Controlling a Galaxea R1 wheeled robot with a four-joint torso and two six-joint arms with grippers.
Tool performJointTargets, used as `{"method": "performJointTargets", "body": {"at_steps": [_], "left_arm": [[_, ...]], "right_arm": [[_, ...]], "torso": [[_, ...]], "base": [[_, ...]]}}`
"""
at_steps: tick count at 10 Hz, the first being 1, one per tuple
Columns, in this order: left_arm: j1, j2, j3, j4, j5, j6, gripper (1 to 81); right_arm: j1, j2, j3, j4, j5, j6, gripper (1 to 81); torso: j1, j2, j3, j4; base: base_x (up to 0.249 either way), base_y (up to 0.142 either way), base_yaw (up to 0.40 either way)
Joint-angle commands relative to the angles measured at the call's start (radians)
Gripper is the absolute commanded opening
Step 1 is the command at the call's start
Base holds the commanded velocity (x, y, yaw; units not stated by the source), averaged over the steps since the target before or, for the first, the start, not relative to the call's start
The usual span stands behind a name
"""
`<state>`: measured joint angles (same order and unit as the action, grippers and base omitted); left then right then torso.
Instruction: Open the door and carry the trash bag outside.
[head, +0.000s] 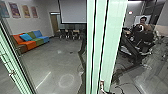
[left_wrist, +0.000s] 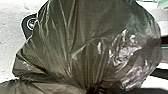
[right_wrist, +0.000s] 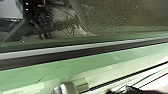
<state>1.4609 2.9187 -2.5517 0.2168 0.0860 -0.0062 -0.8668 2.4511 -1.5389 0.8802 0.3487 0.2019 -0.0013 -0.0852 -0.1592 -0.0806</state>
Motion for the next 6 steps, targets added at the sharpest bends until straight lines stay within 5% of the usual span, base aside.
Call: {"method": "performJointTargets", "body": {"at_steps": [1, 4, 6], "left_arm": [[-0.041, -0.012, 0.004, -0.004, 0.057, -0.006, 1.0], [-0.04, -0.018, 0.004, -0.01, 0.057, -0.006, 1.0], [-0.036, -0.018, 0.004, -0.01, 0.057, -0.006, 1.0]], "right_arm": [[0.051, 0.042, -0.035, 0.088, -0.131, -0.026, 81.1], [0.077, 0.041, -0.044, 0.095, -0.131, -0.024, 81.1], [0.11, 0.036, -0.065, 0.088, -0.137, -0.026, 81.1]], "torso": [[0.001, 0.0, 0.0, 0.0], [0.001, 0.0, -0.055, 0.0], [0.001, -0.001, -0.047, 0.0]], "base": [[0.0, 0.0, 0.0], [0.0, 0.0, 0.0], [0.0, 0.0, 0.0]]}}
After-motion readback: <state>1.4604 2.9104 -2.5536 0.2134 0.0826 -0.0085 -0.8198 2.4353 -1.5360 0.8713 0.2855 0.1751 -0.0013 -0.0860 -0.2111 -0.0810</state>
